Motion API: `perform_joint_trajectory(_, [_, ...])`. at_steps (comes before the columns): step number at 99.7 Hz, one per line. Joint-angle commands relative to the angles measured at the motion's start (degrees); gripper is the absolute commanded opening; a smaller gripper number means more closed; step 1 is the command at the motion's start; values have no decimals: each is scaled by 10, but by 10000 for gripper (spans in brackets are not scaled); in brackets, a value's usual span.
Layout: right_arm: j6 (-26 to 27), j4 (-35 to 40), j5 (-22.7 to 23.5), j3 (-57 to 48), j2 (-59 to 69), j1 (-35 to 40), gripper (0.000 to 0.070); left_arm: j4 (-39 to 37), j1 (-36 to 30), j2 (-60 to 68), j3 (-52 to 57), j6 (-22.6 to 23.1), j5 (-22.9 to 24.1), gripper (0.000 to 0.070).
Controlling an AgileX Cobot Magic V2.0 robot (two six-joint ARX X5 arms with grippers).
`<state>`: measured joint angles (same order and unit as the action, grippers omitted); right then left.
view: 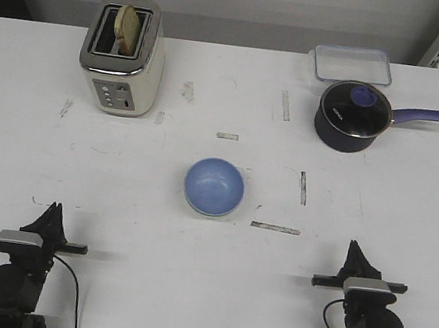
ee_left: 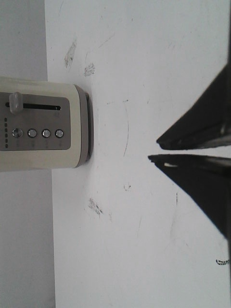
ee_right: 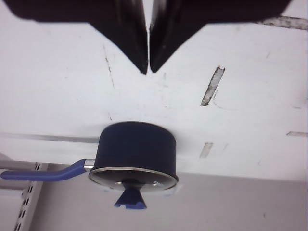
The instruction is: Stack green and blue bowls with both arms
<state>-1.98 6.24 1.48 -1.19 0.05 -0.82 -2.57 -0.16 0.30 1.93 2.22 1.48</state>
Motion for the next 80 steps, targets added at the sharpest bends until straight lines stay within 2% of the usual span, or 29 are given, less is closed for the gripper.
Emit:
perform_joint_trajectory(1, [19, 4, 0, 5, 0, -1, 0, -5, 1, -1, -12, -1, 0, 2])
perform_joint_trajectory(29, [48, -7, 0, 5, 0, -3, 0, -4, 1, -1, -12, -1, 0, 2])
perform_joint_trajectory(80, [47, -7, 0, 5, 0, -3, 0, -4, 1, -1, -12, -1, 0, 2])
